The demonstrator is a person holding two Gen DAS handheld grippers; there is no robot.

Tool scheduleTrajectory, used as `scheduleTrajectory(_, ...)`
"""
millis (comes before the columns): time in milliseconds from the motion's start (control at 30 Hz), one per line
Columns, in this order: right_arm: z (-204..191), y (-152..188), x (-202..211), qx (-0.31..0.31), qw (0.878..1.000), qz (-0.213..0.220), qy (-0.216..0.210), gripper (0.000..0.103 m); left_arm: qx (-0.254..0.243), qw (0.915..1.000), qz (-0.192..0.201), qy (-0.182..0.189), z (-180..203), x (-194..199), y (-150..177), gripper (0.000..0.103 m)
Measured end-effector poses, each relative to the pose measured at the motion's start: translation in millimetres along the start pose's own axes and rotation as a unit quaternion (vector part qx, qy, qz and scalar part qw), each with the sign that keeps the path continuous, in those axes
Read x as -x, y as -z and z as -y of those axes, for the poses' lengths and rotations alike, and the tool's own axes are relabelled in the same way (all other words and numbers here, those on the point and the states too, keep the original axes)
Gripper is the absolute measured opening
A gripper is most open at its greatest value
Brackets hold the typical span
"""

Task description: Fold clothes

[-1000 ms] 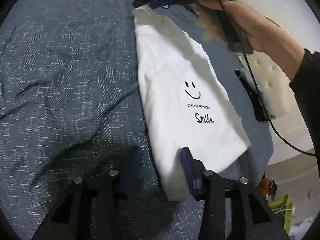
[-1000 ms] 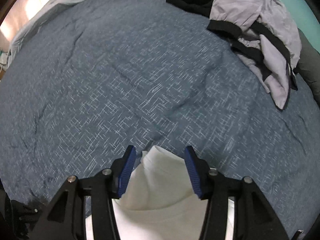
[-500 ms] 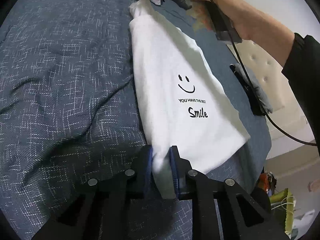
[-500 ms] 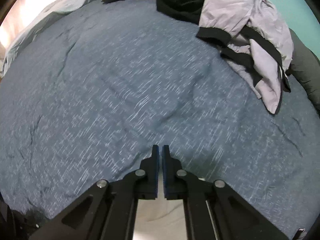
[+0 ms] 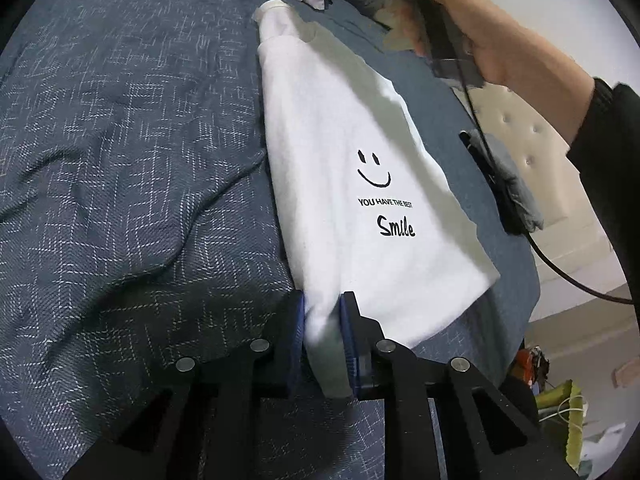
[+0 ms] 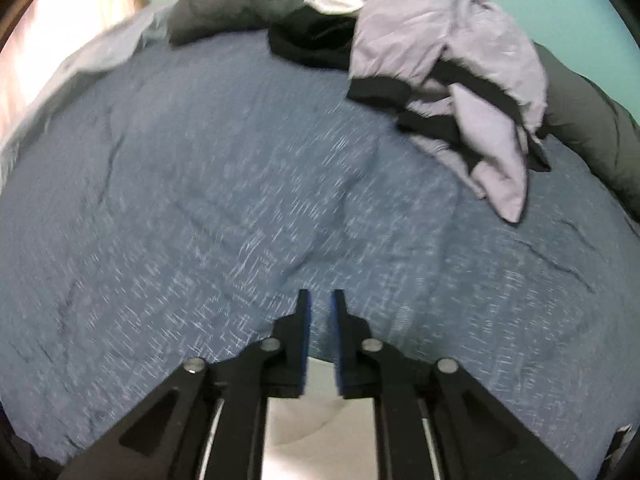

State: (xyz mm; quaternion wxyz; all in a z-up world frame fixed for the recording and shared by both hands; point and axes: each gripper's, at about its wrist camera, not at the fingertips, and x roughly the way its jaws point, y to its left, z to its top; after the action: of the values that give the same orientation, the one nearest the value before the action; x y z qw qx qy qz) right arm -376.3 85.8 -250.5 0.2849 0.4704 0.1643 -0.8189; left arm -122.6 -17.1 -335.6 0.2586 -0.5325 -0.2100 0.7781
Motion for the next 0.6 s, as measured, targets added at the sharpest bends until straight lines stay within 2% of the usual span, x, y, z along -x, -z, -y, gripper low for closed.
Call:
scheduleTrajectory(100, 13, 11, 24, -0.018, 1.000, 0.011, -0.007, 0.027, 0.001, 1.0000, -0.001, -0.001, 0, 0, 0, 0.020)
scheduleTrajectory(233, 34, 38, 49, -0.048, 0.999, 0.007, -0.008, 0.028, 0.002, 1.0000, 0.000, -0.006, 2, 2, 1, 0.020)
scheduleTrajectory(433, 58, 95, 91, -0.085, 0.996, 0.007, -0.019, 0.029, 0.003, 0.9999, 0.003, -0.014, 3, 5, 6, 0.021)
scheduleTrajectory(533, 65, 133, 111, -0.112, 0.993, -0.004, -0.028, 0.040, 0.006, 0.9999, 0.004, -0.016, 4, 5, 8, 0.021)
scheduleTrajectory(600, 71, 161, 121, -0.131, 0.991, -0.019, -0.032, 0.042, 0.008, 0.9998, 0.003, -0.018, 6, 2, 6, 0.021)
